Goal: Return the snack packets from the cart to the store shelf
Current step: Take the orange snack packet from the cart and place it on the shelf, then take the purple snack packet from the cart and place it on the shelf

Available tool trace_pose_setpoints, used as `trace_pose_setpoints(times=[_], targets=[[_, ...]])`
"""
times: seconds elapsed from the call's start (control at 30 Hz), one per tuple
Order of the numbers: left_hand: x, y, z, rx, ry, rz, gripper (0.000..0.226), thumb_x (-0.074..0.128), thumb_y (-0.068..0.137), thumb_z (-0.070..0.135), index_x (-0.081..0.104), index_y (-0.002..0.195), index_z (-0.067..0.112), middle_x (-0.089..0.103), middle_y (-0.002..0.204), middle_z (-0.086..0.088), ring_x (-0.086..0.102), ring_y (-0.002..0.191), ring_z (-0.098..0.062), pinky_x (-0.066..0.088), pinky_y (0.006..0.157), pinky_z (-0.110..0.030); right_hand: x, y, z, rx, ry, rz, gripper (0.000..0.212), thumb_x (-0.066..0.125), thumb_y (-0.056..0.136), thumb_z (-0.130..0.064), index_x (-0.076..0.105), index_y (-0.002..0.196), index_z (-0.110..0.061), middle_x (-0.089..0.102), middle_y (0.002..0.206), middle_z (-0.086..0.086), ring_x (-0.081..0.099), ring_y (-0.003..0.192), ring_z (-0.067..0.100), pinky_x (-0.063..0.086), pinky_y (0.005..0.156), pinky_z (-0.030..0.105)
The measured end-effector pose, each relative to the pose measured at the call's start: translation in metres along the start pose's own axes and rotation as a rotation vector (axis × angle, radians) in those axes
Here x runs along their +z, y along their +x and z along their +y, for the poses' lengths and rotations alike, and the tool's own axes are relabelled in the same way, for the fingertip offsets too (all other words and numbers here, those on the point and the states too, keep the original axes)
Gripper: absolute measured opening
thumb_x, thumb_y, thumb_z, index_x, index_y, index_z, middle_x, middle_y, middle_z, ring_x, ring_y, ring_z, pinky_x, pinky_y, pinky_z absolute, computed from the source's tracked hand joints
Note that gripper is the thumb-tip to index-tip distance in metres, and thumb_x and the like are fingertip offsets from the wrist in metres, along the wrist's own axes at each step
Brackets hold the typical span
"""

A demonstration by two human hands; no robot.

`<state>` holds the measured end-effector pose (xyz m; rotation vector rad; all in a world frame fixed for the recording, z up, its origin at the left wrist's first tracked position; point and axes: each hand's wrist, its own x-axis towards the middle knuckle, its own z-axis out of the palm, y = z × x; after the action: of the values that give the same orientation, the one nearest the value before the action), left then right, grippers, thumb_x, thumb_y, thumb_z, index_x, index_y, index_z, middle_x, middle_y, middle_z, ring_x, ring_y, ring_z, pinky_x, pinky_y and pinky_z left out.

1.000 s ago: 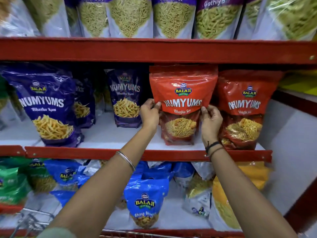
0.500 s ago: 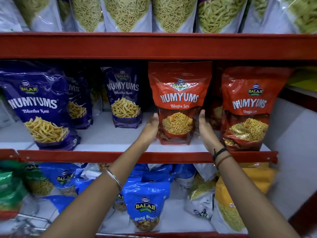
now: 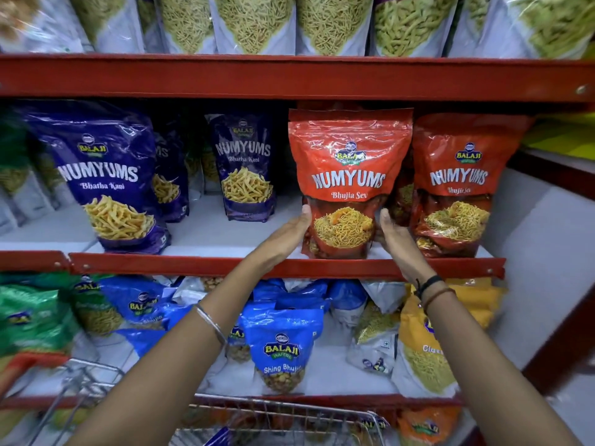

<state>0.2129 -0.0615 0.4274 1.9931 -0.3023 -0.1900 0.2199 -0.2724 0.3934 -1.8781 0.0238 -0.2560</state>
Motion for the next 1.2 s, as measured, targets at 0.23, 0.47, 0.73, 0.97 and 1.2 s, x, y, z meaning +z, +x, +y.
trace_pose_setpoints(times=[0.23,0.47,0.73,0.97,1.2], targets=[[0.000,-0.065,-0.052,0.276,0.038,0.381,0.044,0.038,0.093,0.043,0.046,0.130,0.020,0.053,0.135,-0.002,0.050,0.121,-0.017,0.037,0.100,-0.028,0.043,-0.072,0.014,-0.166,0.001,0.321,0.040,0.049,0.090,-0.039,0.054,0.118,-0.010,0.061,0.118,0.005,0.056,0.109,0.014,0.046,0.093,0.028],[0.002,-0.197,-0.215,-0.016,-0.050,0.553,0.030,0.047,0.091,0.036,0.053,0.118,0.025,0.058,0.116,0.005,0.054,0.101,-0.005,0.046,0.092,-0.032,0.149,-0.190,0.104,0.096,0.121,-0.107,0.014,0.057,0.088,-0.018,0.060,0.101,-0.015,0.064,0.096,-0.001,0.060,0.090,0.009,0.047,0.081,0.021],[0.042,-0.291,-0.381,-0.630,-0.185,0.644,0.078,0.079,0.061,0.000,0.039,0.127,-0.007,0.049,0.116,-0.007,0.050,0.107,-0.022,0.044,0.081,-0.015,0.259,-0.275,0.215,0.502,-0.046,-0.379,0.018,0.055,0.089,-0.013,0.059,0.104,-0.005,0.063,0.090,0.001,0.060,0.088,0.022,0.048,0.084,0.035],[0.077,-0.318,-0.527,-0.903,-0.317,0.461,0.080,0.079,0.052,0.019,0.047,0.125,0.007,0.056,0.123,-0.007,0.055,0.109,-0.018,0.042,0.096,-0.042,0.330,-0.264,0.285,0.670,-0.014,-0.515,0.050,0.052,0.085,0.006,0.037,0.132,0.000,0.045,0.135,0.017,0.045,0.125,0.035,0.049,0.082,0.017],[0.077,-0.301,-0.571,-0.816,-0.688,0.528,0.048,0.041,0.084,-0.020,0.065,0.096,0.020,0.072,0.079,0.027,0.066,0.077,0.006,0.053,0.064,-0.012,0.373,-0.242,0.341,0.636,0.044,-0.551,0.059,0.042,0.077,0.024,0.042,0.130,-0.001,0.048,0.131,0.013,0.053,0.113,0.025,0.052,0.064,0.011]])
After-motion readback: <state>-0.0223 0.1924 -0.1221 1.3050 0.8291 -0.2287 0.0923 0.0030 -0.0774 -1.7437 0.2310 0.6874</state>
